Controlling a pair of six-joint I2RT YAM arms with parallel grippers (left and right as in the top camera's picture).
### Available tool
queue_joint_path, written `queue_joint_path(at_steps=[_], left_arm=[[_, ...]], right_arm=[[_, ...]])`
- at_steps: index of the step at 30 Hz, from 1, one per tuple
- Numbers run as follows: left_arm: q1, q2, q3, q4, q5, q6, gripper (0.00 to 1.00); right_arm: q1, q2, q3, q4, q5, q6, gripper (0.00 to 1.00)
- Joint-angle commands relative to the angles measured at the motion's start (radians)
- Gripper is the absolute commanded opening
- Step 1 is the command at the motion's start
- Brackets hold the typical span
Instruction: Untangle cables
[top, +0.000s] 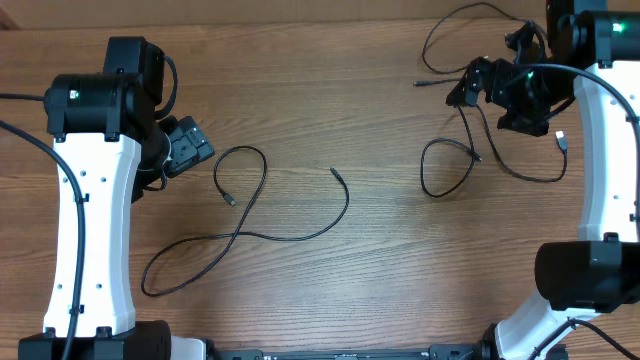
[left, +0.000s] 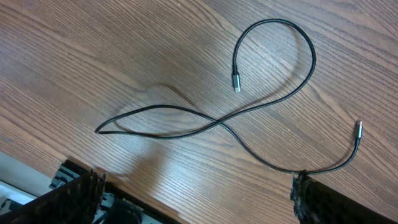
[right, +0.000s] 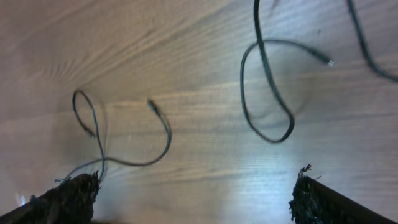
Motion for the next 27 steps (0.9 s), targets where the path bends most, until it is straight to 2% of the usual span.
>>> queue_joint_path(at_steps=[1,13,16,22,27], left_arm=[[0.000,0.002,-0.005,0.002,0.002,0.005,1.00],[0.000,0.002,-0.005,0.002,0.002,0.005,0.99],[0.000,0.002,-0.005,0.002,0.001,0.005,0.99],[0.000,0.002,-0.005,0.002,0.002,0.005,1.00],[0.000,0.002,-0.005,0.002,0.002,0.005,1.00]], right_arm=[[0.002,-0.024,0.006,0.035,0.080,-0.007,1.00],[0.010,-0.023,-0.045,0.121,0.100,-0.006,0.98],[0.010,-0.023,-0.100,0.137,0.111,-0.008,0.89],[0.010,-0.023,-0.264,0.208,0.213,-0.004,0.89],[0.010,-0.023,-0.370,0.300,0.211,-0.003,0.71]])
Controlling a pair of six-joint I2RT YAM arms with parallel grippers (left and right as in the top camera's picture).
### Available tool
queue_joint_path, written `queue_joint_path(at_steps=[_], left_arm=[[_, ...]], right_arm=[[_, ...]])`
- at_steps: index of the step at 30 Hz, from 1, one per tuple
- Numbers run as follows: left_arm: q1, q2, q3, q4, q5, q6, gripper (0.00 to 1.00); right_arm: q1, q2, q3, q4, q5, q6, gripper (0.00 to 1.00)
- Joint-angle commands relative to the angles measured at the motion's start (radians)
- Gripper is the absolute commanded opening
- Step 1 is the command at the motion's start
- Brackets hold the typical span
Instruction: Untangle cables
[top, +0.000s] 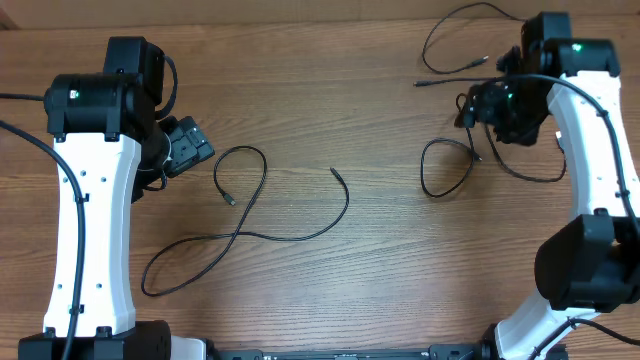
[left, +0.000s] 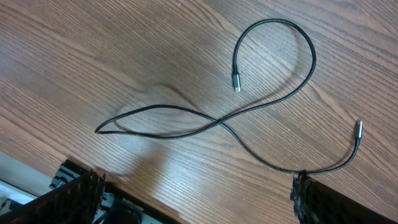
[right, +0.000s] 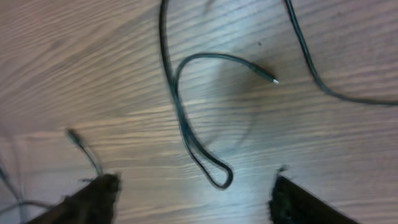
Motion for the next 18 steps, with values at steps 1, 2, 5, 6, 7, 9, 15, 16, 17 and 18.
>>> queue_joint_path(at_steps=[1,2,5,6,7,9,15,16,17,18], left_arm=[[0.000,0.002,-0.005,0.002,0.002,0.005,1.00],[0.000,0.002,-0.005,0.002,0.002,0.005,1.00],[0.000,0.002,-0.005,0.002,0.001,0.005,1.00],[0.000,0.002,-0.005,0.002,0.002,0.005,1.00],[0.000,0.002,-0.005,0.002,0.002,0.005,1.00],[0.000,0.002,-0.005,0.002,0.002,0.005,1.00],[0.000,0.002,-0.005,0.002,0.002,0.005,0.99],[0.000,0.002,-0.005,0.002,0.002,0.005,0.99],[0.000,0.002,-0.005,0.002,0.001,0.005,1.00],[0.000,0.002,-0.005,0.002,0.002,0.005,1.00]], right_arm=[[0.008,-0.023,-0.055,0.050,0.022,0.006,0.66],[0.008,-0.023,-0.070,0.066,0.022,0.006,0.61],[0.008,-0.023,-0.114,0.108,0.022,0.006,0.47],[0.010,-0.023,-0.127,0.118,0.022,0.006,0.43],[0.010,-0.023,-0.137,0.127,0.022,0.006,0.40],[0.010,-0.023,-0.157,0.149,0.022,0.006,0.40],[0.010,-0.023,-0.197,0.196,0.007,0.006,0.31],[0.010,-0.023,-0.200,0.200,0.002,0.006,0.28],[0.010,-0.023,-0.200,0.203,-0.012,0.006,0.21],[0.010,-0.023,-0.200,0.207,-0.020,0.006,0.17]])
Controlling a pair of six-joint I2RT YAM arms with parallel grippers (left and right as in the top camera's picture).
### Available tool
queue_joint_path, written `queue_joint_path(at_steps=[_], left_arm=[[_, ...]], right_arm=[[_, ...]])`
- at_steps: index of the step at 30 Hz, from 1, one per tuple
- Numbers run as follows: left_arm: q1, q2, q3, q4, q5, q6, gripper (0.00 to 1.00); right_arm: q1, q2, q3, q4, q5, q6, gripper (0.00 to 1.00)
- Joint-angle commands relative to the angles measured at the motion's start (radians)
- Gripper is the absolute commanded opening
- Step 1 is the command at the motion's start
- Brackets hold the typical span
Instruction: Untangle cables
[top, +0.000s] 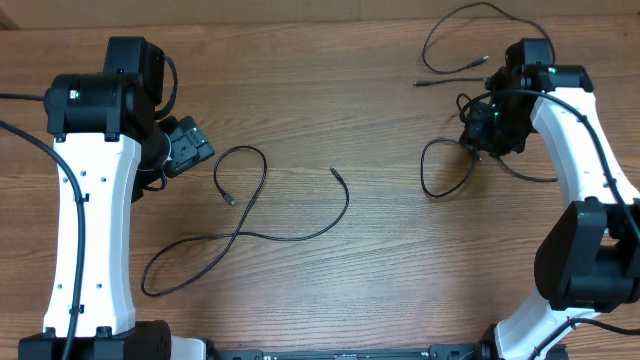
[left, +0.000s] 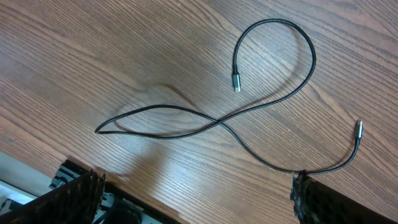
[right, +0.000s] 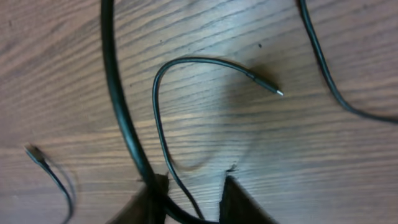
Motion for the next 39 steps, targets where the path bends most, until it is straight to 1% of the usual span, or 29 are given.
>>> queue_joint_path(at_steps=[1,3,5,7,13,17,20,24,31,39], left_arm=[[0.000,0.002,-0.005,0.002,0.001,0.005,1.00],[0.000,0.002,-0.005,0.002,0.002,0.005,1.00],[0.000,0.002,-0.005,0.002,0.001,0.005,1.00],[0.000,0.002,-0.005,0.002,0.001,0.005,1.00],[0.000,0.002,-0.005,0.002,0.002,0.005,1.00],[0.000,0.002,-0.005,0.002,0.001,0.005,1.00],[0.000,0.002,-0.005,0.002,0.001,0.005,1.00],[0.000,0.002,-0.005,0.002,0.002,0.005,1.00],[0.000,0.002,-0.005,0.002,0.001,0.005,0.99],[0.000,0.002,-0.005,0.002,0.002,0.005,1.00]], right_arm=[[0.005,-0.023,-0.008,0.015,-0.038,0.003,0.15],[0.005,-0.023,-0.007,0.029,-0.061,0.003,0.12],[0.005,-0.023,-0.005,0.037,-0.077,0.004,0.06],[0.005,-0.023,0.003,0.044,-0.084,0.004,0.04],[0.000,-0.023,0.089,0.056,-0.086,0.006,0.04],[0.000,-0.023,0.168,0.055,-0.127,0.008,0.04],[0.000,-0.023,0.192,0.060,-0.172,0.008,0.04],[0.000,-0.023,0.189,0.061,-0.163,0.008,0.04],[0.000,-0.023,0.174,0.034,-0.013,0.008,0.04],[0.000,-0.023,0.086,0.047,0.002,0.008,0.04]])
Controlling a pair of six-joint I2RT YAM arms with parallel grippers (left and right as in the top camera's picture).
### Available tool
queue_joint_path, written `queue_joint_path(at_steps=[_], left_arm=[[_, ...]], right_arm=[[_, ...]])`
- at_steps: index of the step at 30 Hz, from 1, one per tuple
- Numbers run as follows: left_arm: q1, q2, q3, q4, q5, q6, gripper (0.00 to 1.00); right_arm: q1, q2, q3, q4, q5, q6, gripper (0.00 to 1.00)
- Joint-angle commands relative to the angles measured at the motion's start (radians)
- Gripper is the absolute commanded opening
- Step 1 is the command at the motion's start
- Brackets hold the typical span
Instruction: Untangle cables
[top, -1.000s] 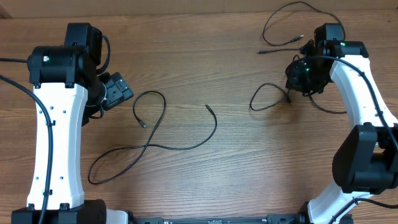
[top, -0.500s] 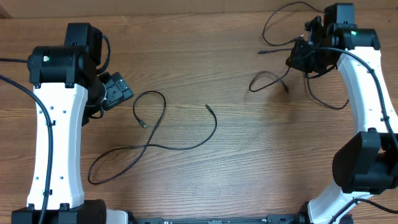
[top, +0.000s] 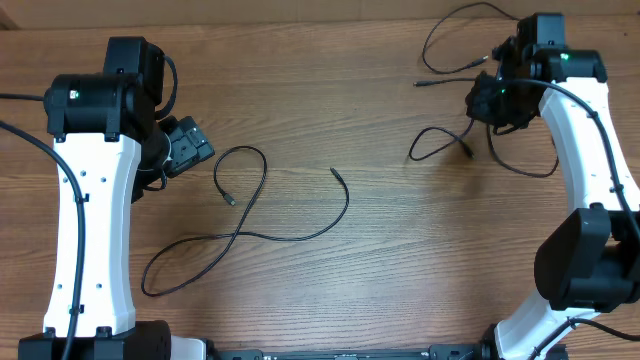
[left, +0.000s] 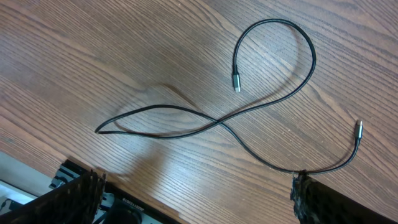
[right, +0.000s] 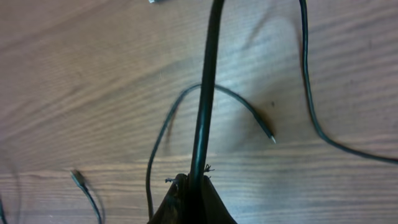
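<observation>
One black cable (top: 245, 200) lies in a loose figure-eight at the table's left middle, its plug (left: 236, 82) bare on the wood. A second black cable (top: 435, 140) sprawls at the far right, with loops (top: 445, 30) behind it. My right gripper (top: 490, 100) is shut on this right cable, and the held strand (right: 205, 93) rises straight out from between the fingers (right: 186, 199). Its free tip (right: 270, 138) rests on the wood. Beside the left cable my left gripper (left: 193, 202) hangs open with nothing between its fingers.
Wooden table (top: 400, 280). Another strand of the right cable (right: 308, 93) curves along the right side, and a bend of it (top: 530, 172) lies toward the right edge. The left cable's far end (top: 335, 172) points toward the middle.
My right gripper has shut on the right cable and now sits farther back and higher. The round loop under it has been pulled into a flatter, smaller bend. The left arm is unchanged.
First my right gripper was open, high over the right cable. It then stood lower over the loop, then down at the wood with its fingers either side of a strand. Now it holds that strand lifted. The left arm and left cable stayed put.
</observation>
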Motion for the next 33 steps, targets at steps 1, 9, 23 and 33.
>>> queue_joint_path(at_steps=[1,9,23,33], left_arm=[[0.000,0.002,-0.005,0.002,0.002,0.005,0.99],[0.000,0.002,-0.005,0.002,0.002,0.005,1.00],[0.000,0.002,-0.005,0.002,0.002,0.005,0.99],[0.000,0.002,-0.005,0.002,0.002,0.005,1.00]], right_arm=[[0.001,-0.023,-0.031,0.014,0.024,0.002,0.04],[0.001,-0.023,-0.072,0.032,0.187,0.053,0.04],[0.001,-0.023,-0.167,0.157,0.280,0.082,0.04],[0.001,-0.023,-0.319,0.279,0.249,0.082,0.04]])
